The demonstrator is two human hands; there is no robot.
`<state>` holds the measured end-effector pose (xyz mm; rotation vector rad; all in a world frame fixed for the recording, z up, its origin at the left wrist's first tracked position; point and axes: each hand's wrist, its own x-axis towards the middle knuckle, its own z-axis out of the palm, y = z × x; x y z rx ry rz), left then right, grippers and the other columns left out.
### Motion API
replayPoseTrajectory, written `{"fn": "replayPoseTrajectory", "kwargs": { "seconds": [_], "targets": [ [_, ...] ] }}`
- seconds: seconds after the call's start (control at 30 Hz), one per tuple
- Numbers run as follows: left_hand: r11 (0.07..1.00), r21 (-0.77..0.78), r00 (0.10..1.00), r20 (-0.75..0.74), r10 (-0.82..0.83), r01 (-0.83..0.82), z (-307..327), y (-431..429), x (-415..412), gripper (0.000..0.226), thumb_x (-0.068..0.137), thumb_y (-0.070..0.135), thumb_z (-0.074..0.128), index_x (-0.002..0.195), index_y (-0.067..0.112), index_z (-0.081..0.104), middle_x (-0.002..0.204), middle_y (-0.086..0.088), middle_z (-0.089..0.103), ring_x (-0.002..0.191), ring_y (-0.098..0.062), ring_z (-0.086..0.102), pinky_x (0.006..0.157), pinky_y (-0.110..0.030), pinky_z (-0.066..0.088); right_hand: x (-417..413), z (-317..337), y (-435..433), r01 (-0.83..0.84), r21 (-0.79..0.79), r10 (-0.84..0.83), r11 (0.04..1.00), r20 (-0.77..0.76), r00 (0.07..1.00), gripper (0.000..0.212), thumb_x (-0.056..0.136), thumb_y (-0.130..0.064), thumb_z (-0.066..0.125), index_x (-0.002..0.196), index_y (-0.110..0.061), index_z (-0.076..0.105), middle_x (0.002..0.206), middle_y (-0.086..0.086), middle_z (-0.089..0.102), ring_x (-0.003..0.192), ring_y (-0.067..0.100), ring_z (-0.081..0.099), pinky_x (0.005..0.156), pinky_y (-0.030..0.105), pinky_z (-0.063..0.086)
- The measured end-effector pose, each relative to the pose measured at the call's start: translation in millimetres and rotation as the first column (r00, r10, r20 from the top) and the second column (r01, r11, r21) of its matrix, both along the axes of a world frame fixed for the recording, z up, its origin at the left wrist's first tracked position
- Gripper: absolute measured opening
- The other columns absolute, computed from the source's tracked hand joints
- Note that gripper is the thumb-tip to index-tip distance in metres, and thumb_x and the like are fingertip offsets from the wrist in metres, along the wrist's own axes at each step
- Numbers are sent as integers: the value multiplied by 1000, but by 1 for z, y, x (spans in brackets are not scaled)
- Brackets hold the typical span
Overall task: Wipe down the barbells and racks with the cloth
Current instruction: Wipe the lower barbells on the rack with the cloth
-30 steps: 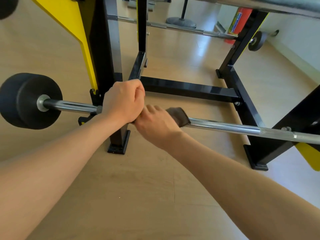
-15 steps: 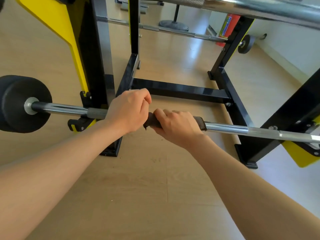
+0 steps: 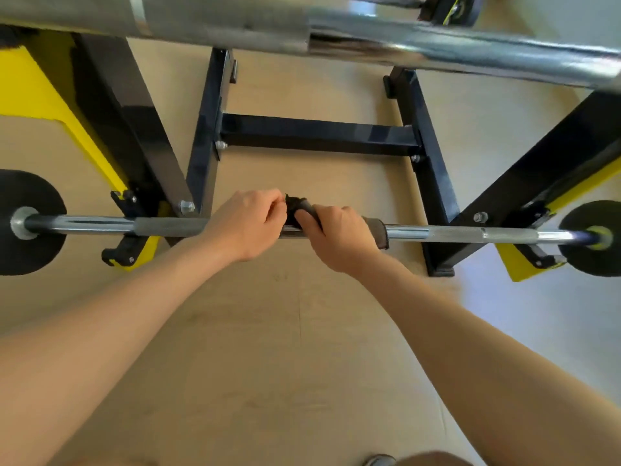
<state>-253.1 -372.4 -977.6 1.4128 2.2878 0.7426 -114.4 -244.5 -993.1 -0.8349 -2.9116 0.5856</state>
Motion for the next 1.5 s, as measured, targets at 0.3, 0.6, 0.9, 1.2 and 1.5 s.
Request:
{"fn": "replayPoseTrajectory", "kwargs": {
  "seconds": [0.3,0.6,0.9,1.2,1.5],
  "targets": [
    [905,-424,920,338,198,-39,143,-3,54,64,106,65,31,95,13,67,81,-12,73,70,-25,73,68,-41,62,48,145,-49,364,-617,-310,698,197,930,48,82,-51,26,72,-11,51,91,14,55,103,33,50,91,41,44],
    [825,-494,742,654,147,273,366,-39,108,28,110,39,49,120,23,69,106,-7,74,86,-22,77,75,-39,67,128,372,-98,455,-843,-511,286,268,817,46,104,-40,48,85,-5,71,74,2,64,72,17,57,70,34,47],
    [792,-505,747,658,97,342,633,-62,85,32,97,7,63,118,26,76,112,1,76,103,-16,75,88,-41,65,128,616,-133,270,-817,-299,509,127,946,29,106,-16,49,95,-5,74,74,-2,64,65,9,55,67,31,47],
    [843,-471,696,697,175,259,729,-187,-4,39,98,0,62,130,22,67,116,-10,75,101,-21,77,88,-41,65,32,726,-228,189,-792,-274,581,29,961,36,100,-34,52,89,-10,77,80,13,72,74,17,59,72,39,50],
    [890,-454,821,523,229,41,743,-329,-147,31,95,-7,56,108,19,67,111,-8,66,105,-22,65,81,-32,58,-91,728,-348,275,-930,-564,244,95,820,52,101,-67,45,135,-28,50,121,3,58,114,22,60,105,46,53]
  ]
}}
